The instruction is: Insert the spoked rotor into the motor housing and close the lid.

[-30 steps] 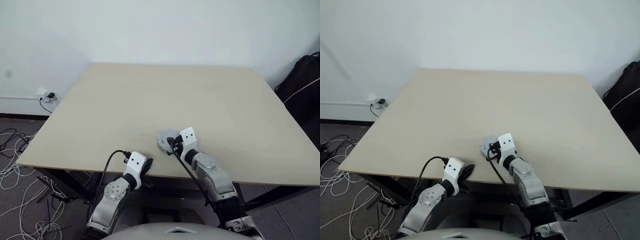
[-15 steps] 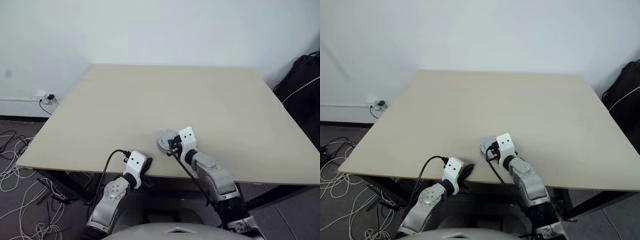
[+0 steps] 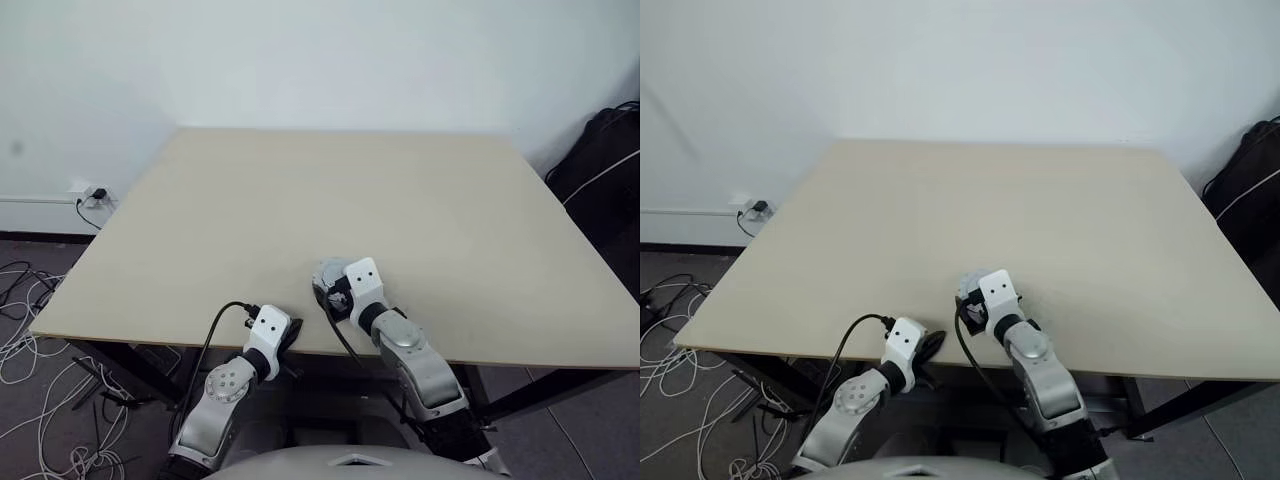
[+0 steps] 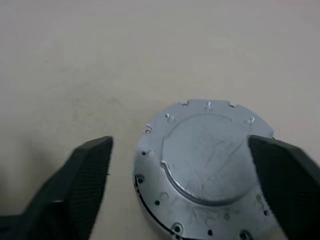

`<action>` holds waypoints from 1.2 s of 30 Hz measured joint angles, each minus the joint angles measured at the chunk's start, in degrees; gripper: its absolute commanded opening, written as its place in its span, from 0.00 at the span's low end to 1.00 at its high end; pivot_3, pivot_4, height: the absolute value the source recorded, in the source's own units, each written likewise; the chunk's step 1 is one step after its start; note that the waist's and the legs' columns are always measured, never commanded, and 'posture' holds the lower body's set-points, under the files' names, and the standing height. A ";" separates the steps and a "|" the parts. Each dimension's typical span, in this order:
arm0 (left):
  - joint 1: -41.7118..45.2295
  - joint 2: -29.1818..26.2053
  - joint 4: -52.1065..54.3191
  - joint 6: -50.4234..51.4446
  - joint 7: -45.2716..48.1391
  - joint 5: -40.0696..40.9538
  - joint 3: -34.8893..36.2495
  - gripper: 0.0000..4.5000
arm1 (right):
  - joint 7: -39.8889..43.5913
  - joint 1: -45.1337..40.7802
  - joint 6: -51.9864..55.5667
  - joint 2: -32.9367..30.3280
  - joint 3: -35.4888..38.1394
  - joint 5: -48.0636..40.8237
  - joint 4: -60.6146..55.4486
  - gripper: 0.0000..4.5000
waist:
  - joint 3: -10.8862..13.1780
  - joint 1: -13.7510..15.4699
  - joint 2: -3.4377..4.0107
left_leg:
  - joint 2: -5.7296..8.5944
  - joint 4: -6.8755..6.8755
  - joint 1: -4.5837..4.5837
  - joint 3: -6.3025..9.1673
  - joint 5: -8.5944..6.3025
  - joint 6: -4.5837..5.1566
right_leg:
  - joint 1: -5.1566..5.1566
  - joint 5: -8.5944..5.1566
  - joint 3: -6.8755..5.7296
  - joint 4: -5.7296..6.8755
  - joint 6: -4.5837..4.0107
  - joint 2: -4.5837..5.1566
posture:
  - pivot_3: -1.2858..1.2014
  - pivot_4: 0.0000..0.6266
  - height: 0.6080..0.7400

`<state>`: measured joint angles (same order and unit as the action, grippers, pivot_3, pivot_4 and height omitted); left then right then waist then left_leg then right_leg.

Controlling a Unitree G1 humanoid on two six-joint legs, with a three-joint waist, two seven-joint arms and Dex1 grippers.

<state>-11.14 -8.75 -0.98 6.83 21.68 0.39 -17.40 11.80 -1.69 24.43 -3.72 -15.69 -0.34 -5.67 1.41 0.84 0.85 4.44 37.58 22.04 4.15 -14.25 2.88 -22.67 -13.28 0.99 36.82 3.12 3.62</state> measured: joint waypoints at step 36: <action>-1.18 -0.32 2.07 1.36 -0.34 -0.02 -0.09 0.00 | -6.24 -5.48 -2.31 3.36 1.96 4.53 11.84 0.71 | 0.10 -0.06 0.11 | 0.01 -0.07 -0.02 0.00 0.00 -0.01 | -0.02 -0.04 0.00 0.01 -0.07 -0.03 | 0.52 0.00 1.00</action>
<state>-12.32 -9.07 1.10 8.20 21.34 0.37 -17.49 5.56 -7.16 22.12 -0.36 -13.73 4.19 6.17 1.51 0.78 0.96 4.44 37.52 22.02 4.15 -14.25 2.87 -22.69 -13.32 0.99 36.83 3.05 3.59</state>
